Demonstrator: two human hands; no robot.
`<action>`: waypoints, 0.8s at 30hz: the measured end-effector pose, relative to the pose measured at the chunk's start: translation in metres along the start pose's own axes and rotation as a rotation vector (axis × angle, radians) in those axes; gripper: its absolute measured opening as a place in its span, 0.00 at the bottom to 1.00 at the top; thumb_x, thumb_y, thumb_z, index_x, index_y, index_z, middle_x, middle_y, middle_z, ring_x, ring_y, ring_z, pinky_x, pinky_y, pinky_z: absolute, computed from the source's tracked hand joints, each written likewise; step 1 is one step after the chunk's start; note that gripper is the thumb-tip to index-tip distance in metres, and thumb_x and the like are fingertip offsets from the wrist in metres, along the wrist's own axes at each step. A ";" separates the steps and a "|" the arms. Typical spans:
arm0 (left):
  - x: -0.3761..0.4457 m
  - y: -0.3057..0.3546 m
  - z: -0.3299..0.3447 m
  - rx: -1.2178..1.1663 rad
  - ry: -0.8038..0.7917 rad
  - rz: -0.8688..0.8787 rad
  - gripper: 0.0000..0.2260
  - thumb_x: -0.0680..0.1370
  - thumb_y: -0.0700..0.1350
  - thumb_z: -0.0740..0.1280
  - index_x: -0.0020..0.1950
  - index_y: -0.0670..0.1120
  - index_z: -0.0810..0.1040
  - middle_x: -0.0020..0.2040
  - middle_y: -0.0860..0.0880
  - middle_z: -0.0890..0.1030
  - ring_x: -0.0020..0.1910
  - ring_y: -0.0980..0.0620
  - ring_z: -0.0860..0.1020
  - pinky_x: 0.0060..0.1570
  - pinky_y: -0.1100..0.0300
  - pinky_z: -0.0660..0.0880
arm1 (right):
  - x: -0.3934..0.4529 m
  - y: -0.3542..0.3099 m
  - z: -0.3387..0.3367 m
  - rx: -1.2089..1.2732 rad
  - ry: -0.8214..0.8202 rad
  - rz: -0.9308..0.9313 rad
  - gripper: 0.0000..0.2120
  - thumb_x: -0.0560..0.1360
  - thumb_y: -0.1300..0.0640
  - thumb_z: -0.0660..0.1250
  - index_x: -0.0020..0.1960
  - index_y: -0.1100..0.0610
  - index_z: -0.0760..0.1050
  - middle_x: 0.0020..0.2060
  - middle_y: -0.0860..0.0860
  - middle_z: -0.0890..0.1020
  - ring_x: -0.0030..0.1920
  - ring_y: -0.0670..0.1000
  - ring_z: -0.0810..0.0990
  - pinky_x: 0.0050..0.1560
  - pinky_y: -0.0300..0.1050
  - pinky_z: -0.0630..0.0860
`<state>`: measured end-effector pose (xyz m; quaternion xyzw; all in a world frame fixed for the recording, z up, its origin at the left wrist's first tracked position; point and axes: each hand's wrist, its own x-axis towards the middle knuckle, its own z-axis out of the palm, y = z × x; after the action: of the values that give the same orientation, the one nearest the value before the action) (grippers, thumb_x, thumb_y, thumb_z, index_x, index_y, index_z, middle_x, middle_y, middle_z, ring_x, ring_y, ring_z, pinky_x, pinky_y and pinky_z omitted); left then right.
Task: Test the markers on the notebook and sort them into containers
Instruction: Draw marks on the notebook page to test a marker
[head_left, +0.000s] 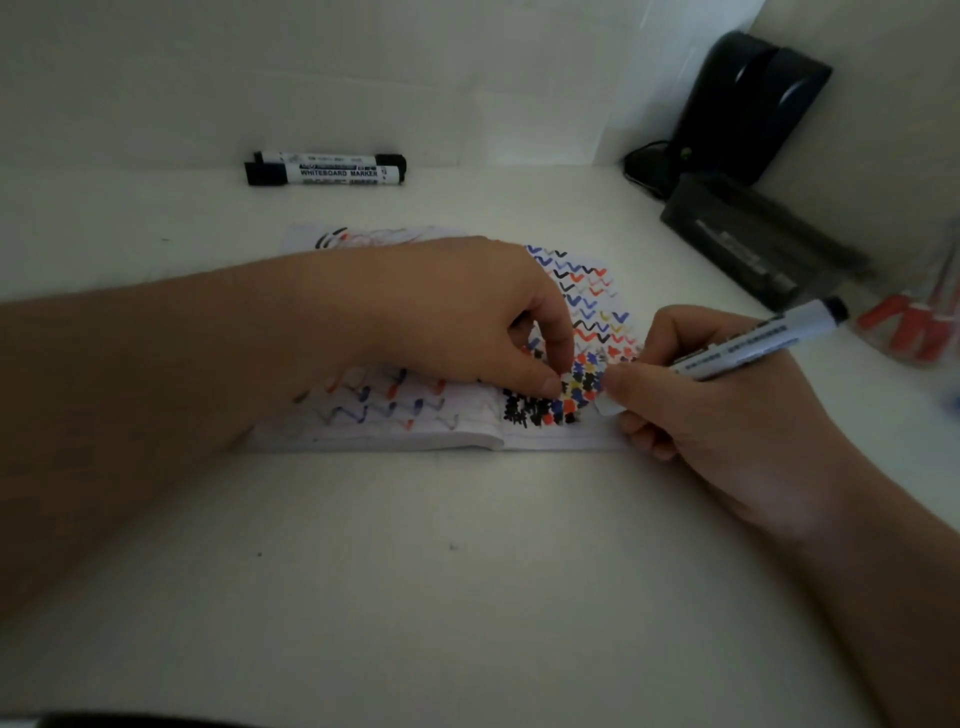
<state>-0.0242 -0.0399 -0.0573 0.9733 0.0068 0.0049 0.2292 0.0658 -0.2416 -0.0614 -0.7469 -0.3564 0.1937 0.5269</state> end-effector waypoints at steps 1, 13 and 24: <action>0.000 0.000 0.000 -0.001 -0.001 -0.001 0.07 0.75 0.60 0.73 0.49 0.60 0.82 0.26 0.62 0.74 0.27 0.62 0.73 0.28 0.69 0.65 | 0.000 0.000 0.000 -0.023 -0.002 -0.006 0.12 0.68 0.62 0.75 0.31 0.61 0.73 0.28 0.62 0.80 0.25 0.53 0.77 0.25 0.40 0.74; -0.002 0.003 0.000 -0.007 -0.019 -0.012 0.07 0.75 0.61 0.73 0.50 0.62 0.82 0.27 0.61 0.75 0.27 0.62 0.72 0.34 0.60 0.67 | 0.001 0.005 -0.001 -0.024 0.003 -0.038 0.13 0.69 0.64 0.74 0.32 0.63 0.72 0.27 0.62 0.79 0.25 0.54 0.76 0.25 0.42 0.73; -0.022 -0.004 0.010 -0.262 0.203 -0.022 0.13 0.84 0.42 0.63 0.63 0.54 0.63 0.53 0.59 0.80 0.53 0.59 0.80 0.56 0.54 0.78 | 0.014 0.014 -0.030 0.624 -0.214 0.087 0.12 0.70 0.55 0.79 0.41 0.55 0.75 0.30 0.52 0.74 0.29 0.48 0.68 0.26 0.38 0.64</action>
<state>-0.0458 -0.0412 -0.0678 0.9295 0.0398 0.1017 0.3524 0.0997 -0.2531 -0.0622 -0.5396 -0.3010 0.3932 0.6809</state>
